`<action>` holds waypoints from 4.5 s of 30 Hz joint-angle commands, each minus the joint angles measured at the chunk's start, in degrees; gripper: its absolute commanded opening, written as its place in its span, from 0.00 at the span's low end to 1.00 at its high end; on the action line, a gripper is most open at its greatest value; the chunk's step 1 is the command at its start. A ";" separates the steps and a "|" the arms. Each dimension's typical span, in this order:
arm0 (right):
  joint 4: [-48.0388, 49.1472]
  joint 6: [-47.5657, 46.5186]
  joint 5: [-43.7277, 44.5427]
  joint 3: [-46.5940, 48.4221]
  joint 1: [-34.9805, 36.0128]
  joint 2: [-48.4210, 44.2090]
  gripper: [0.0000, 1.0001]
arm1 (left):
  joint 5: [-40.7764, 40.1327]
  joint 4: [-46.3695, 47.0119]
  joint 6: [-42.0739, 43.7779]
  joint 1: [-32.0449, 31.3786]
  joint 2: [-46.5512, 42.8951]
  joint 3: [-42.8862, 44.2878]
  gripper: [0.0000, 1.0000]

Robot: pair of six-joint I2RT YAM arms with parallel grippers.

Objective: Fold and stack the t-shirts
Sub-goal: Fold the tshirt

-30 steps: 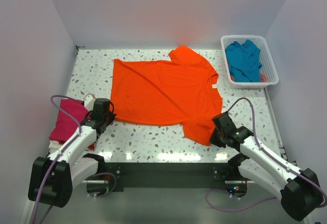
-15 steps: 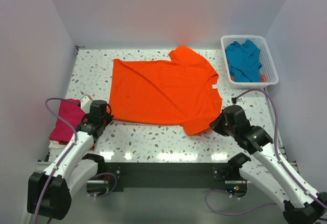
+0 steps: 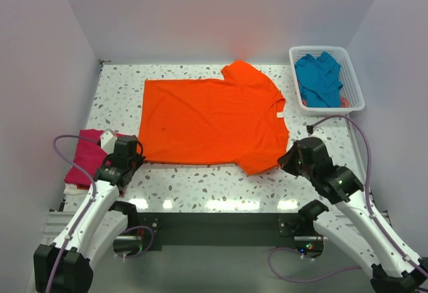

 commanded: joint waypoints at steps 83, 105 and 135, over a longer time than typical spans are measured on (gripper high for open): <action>29.87 -26.78 -1.46 46.03 -18.53 65.85 0.00 | 8.64 26.02 2.28 12.28 56.09 34.86 0.00; 19.67 -27.84 -5.33 65.73 -18.44 85.90 0.50 | 9.61 26.47 5.19 12.37 52.77 36.27 0.81; 29.87 -18.61 -4.89 44.19 -9.03 79.74 0.44 | 5.38 28.39 2.11 2.17 46.96 21.59 0.43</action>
